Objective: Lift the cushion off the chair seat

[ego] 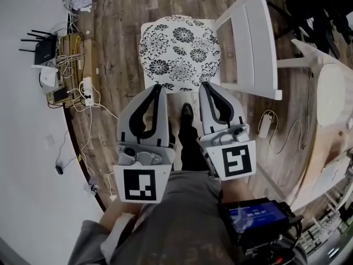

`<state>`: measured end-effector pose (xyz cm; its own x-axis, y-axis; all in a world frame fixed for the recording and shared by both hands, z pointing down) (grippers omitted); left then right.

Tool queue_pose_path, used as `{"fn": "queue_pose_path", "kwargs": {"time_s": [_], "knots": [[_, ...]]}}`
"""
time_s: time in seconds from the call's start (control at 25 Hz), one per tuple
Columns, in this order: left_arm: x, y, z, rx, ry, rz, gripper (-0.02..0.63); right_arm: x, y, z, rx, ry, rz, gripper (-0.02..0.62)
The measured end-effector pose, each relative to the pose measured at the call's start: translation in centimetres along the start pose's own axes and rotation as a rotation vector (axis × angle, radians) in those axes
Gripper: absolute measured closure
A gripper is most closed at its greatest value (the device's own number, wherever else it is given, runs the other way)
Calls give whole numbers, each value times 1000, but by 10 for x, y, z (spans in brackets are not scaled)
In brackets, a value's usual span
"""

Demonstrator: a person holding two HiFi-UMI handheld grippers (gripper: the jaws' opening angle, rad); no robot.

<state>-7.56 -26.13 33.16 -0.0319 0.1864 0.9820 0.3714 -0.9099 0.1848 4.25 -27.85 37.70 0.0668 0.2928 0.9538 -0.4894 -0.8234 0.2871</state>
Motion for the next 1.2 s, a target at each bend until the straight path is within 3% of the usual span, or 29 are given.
{"fn": "queue_pose_path", "kwargs": {"time_s": [0.44, 0.64, 1.2], "knots": [[52, 2, -7, 48, -43, -49, 600, 50, 16, -8, 30, 12, -57, 588], [85, 11, -6, 85, -10, -59, 600, 79, 23, -3, 55, 19, -89, 588], [167, 30, -8, 120, -16, -56, 600, 178, 42, 9, 83, 11, -148, 586]]}}
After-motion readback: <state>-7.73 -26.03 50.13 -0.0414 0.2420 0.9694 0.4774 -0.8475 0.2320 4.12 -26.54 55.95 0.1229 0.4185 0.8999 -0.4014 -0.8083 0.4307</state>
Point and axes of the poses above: the fingertips, and each gripper's own axes: y forward along the fingers, z to its right, x out of its underside, the point moved 4 cm from there along -y, backward along the fingers, and after that the axes turned 3 degrees about x, right-handed, at the moved point
